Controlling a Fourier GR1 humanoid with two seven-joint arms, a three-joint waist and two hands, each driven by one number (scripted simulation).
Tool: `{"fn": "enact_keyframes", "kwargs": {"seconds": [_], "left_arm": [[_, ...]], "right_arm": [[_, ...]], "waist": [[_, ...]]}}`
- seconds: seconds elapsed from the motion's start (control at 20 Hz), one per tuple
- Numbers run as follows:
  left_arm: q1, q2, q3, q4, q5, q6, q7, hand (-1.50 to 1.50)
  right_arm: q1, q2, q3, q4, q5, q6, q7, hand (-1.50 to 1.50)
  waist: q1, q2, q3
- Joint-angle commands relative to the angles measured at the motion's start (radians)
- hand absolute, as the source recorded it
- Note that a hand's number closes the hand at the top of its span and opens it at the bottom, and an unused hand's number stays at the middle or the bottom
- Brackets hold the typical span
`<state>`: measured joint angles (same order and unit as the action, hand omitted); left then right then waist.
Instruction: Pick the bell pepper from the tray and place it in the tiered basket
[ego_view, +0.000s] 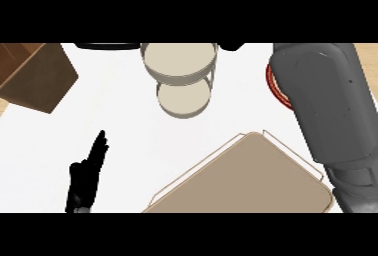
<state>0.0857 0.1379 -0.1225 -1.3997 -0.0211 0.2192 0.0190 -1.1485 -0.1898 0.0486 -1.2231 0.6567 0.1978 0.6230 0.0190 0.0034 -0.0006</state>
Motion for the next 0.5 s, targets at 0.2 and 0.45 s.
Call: {"fn": "enact_keyframes", "kwargs": {"seconds": [0.2, 0.45], "left_arm": [[-0.025, -0.04, -0.008, 0.016, -0.027, 0.028, 0.003, 0.0], [0.006, -0.018, 0.014, 0.007, -0.002, -0.008, -0.01, 0.0]], "right_arm": [[-0.043, 0.117, 0.052, 0.239, 0.089, -0.112, -0.084, 1.5], [-0.045, 0.147, 0.023, 0.419, 0.143, -0.27, -0.158, 1.5]], "waist": [[-0.004, 0.0, 0.0], [0.002, 0.001, 0.0]]}}
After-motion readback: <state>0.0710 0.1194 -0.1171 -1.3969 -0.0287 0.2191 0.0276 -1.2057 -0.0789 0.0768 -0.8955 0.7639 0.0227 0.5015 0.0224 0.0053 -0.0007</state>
